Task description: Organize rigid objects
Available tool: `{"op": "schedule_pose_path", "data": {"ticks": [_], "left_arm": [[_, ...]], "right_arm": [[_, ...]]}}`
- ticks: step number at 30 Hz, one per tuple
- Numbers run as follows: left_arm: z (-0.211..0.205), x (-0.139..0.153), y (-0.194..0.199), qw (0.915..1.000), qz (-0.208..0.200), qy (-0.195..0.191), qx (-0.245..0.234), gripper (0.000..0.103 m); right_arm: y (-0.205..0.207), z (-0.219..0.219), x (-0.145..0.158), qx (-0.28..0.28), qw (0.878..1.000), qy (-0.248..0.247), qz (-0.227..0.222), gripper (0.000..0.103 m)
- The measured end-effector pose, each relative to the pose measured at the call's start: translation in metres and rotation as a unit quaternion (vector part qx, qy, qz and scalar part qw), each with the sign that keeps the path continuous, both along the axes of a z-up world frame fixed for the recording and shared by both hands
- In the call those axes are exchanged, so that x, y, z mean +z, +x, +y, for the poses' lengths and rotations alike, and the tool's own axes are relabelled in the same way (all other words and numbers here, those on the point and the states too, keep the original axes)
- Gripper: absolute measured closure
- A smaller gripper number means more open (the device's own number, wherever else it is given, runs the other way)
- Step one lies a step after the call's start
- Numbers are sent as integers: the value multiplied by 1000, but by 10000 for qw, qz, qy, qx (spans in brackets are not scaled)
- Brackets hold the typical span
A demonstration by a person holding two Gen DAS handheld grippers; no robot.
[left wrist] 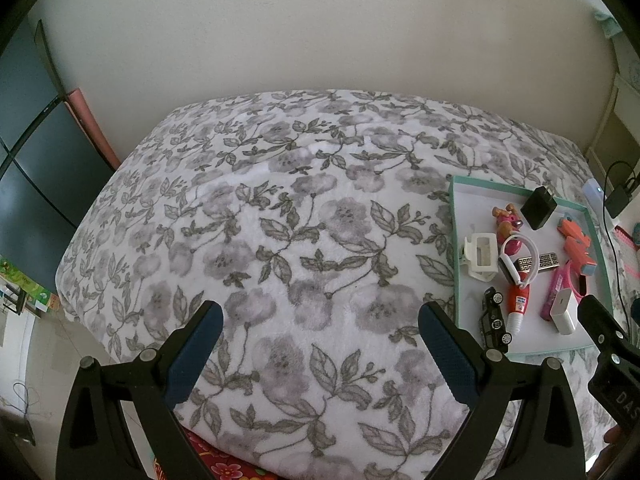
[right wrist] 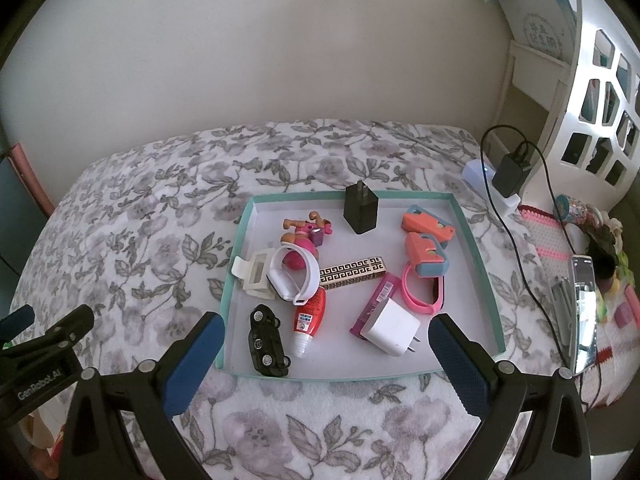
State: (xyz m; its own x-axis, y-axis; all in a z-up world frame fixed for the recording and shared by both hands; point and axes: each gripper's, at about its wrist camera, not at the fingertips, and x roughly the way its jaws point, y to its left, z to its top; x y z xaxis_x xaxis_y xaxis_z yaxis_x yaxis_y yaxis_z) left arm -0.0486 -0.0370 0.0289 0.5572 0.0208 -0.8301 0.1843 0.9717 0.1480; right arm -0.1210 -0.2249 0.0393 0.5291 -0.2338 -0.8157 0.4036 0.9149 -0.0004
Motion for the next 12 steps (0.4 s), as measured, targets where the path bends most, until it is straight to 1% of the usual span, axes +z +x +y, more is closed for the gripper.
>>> {"op": "schedule_pose_path", "data": {"ticks": [7, 10, 12], "left_arm": [[-1, 0, 0, 10000, 8, -30, 3, 5], [-4, 4, -3, 9999, -134, -19, -22, 5], [-6, 5, -4, 9999, -137, -55, -74, 5]], "right_arm": [[0, -1, 0, 4, 10000, 0, 6, 0], [0, 0, 0, 0, 10000, -5, 4, 0], [0, 0, 0, -6, 10000, 0, 8, 0]]}}
